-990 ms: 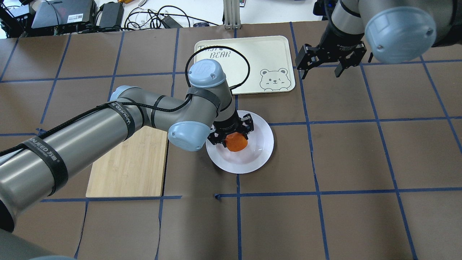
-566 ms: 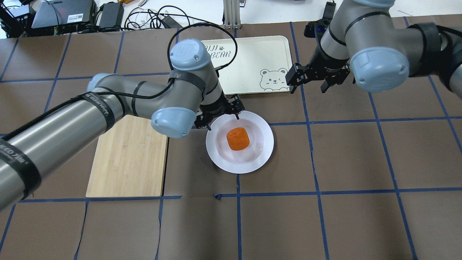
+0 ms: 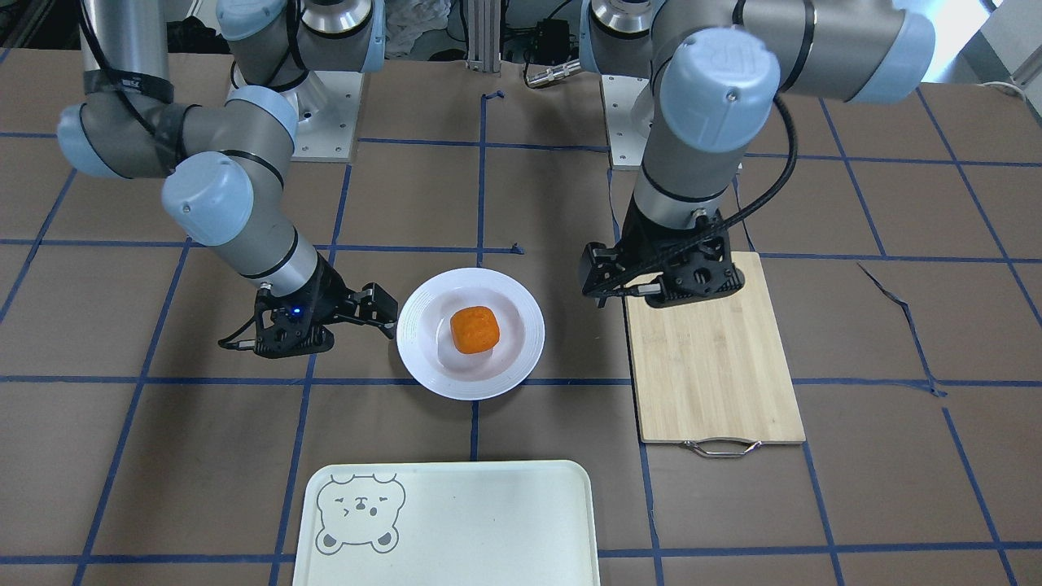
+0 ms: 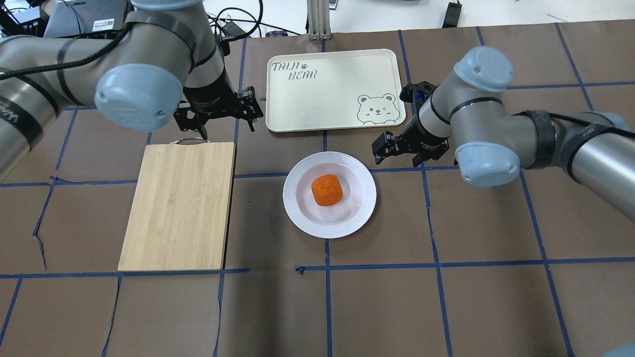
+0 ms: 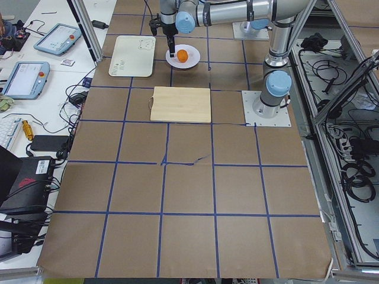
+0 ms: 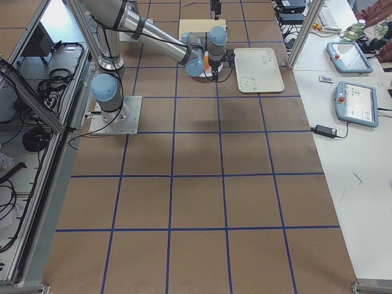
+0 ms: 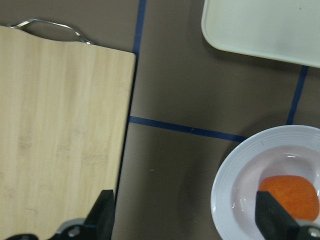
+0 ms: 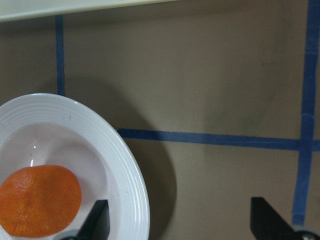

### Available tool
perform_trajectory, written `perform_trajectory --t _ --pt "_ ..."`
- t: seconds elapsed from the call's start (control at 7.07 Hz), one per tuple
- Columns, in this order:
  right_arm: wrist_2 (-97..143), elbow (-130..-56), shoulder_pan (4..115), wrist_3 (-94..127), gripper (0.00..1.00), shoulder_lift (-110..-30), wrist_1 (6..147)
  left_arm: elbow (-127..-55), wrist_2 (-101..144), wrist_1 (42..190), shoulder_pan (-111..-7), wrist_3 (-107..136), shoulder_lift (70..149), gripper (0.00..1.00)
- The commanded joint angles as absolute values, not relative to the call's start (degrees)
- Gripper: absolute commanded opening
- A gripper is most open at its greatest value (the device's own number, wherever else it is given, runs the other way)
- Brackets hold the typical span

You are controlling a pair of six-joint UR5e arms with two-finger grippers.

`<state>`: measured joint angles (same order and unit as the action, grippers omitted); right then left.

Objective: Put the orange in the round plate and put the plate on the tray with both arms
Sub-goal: 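Release the orange and lift the left gripper away while the right gripper approaches the plate, then grasp the rim of the white plate with the right gripper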

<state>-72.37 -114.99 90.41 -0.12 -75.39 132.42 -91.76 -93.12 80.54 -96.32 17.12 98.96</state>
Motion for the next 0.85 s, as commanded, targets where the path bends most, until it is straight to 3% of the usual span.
perform_trajectory --t 0.0,0.71 --pt "-64.4 -119.9 90.8 0.7 1.0 -74.7 138.5 -90.4 -94.0 82.5 -94.0 15.4 94.1 1.0" --pt "-63.2 -124.2 91.0 7.8 1.0 -71.8 144.0 -92.1 -94.0 87.4 -96.0 8.5 85.8 1.0"
